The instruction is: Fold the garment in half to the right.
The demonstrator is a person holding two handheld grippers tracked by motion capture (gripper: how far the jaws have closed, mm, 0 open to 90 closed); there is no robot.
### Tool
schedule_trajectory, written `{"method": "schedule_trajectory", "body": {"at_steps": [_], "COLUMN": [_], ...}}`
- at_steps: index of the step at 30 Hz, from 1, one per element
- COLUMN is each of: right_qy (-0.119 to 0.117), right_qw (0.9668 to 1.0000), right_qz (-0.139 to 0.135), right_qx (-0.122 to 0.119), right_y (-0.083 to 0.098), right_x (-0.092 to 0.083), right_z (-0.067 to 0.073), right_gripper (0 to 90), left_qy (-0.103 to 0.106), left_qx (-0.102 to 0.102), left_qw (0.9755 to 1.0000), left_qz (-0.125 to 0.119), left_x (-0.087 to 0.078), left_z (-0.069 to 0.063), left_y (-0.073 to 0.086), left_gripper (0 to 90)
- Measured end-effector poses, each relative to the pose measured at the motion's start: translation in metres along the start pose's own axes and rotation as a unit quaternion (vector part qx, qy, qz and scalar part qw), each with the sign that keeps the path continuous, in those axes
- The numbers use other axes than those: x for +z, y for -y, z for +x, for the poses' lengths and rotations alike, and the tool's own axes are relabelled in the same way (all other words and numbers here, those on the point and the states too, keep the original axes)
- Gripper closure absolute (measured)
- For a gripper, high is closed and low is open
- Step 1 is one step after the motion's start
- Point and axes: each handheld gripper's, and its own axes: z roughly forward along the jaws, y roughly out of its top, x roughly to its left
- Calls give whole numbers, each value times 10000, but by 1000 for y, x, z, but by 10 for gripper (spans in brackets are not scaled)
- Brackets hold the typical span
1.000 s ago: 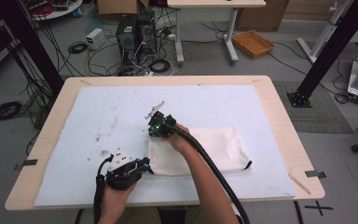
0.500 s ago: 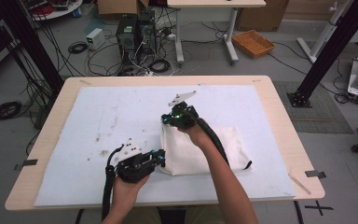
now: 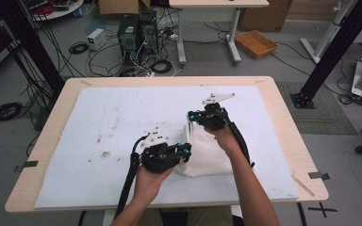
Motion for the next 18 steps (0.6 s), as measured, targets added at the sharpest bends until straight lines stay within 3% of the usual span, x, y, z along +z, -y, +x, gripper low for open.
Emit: {"method": "schedule_trajectory", "body": {"at_steps": [5, 18], "right_qy": [200, 626], "right_qw": [9997, 9974], "right_qz": [-55, 22], "right_qx": [153, 355], "right_y": [15, 42], "right_x": [-21, -47], "right_z": [-15, -43], "right_gripper": [889, 889], "left_qy": [107, 237], "left_qx": [65, 139], "left_qw": [9998, 9980], "left_qz": [169, 562], "left_x": [28, 89], "left_z": [-15, -36], "left_y": [-9, -13], "left_gripper": [838, 837]}}
